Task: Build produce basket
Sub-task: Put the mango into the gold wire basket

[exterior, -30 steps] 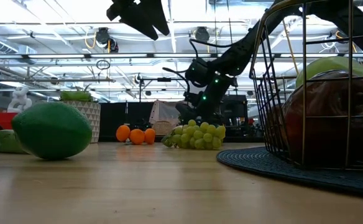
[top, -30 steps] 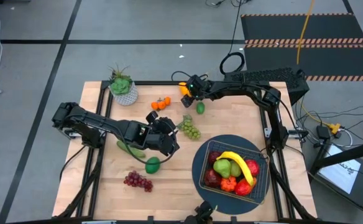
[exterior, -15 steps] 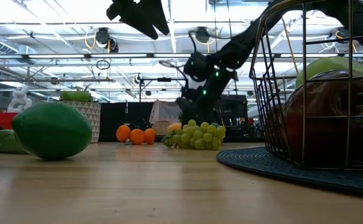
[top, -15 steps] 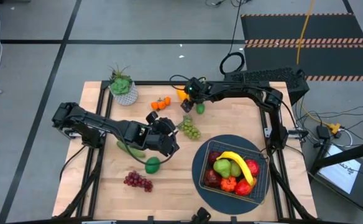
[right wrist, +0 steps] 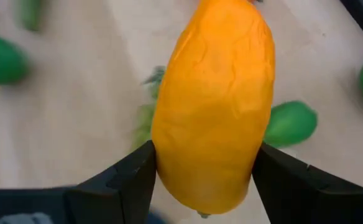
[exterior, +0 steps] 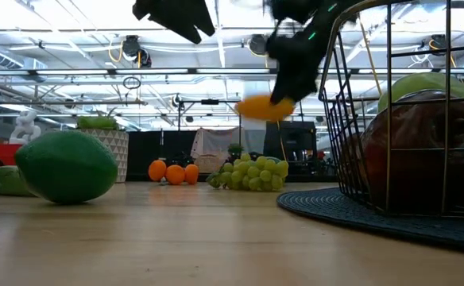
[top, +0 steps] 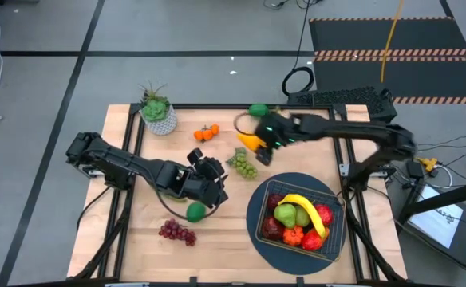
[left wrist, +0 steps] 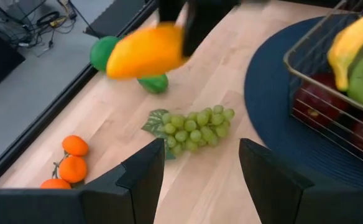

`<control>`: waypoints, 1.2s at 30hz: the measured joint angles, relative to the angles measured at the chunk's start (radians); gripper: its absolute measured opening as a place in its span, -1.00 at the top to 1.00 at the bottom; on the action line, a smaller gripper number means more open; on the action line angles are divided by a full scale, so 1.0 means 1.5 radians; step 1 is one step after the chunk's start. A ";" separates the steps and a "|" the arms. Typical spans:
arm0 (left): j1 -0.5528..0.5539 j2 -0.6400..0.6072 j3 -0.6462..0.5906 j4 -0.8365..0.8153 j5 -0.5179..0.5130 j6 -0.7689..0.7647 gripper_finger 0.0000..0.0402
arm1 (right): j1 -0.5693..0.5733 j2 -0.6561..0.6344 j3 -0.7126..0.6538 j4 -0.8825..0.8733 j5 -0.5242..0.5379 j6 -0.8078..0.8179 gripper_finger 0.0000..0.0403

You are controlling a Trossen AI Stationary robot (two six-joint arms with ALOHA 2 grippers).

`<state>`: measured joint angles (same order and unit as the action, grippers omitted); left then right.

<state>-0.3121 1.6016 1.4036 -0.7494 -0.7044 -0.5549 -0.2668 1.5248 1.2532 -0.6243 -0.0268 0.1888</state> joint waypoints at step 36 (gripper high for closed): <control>-0.054 0.000 0.000 0.048 0.017 -0.036 -0.03 | 0.483 -0.470 -0.424 0.303 0.297 0.070 -0.16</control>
<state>-0.3934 1.6016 1.4036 -0.6767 -0.6788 -0.6089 0.4574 0.8196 0.6169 -0.1699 0.4188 0.2944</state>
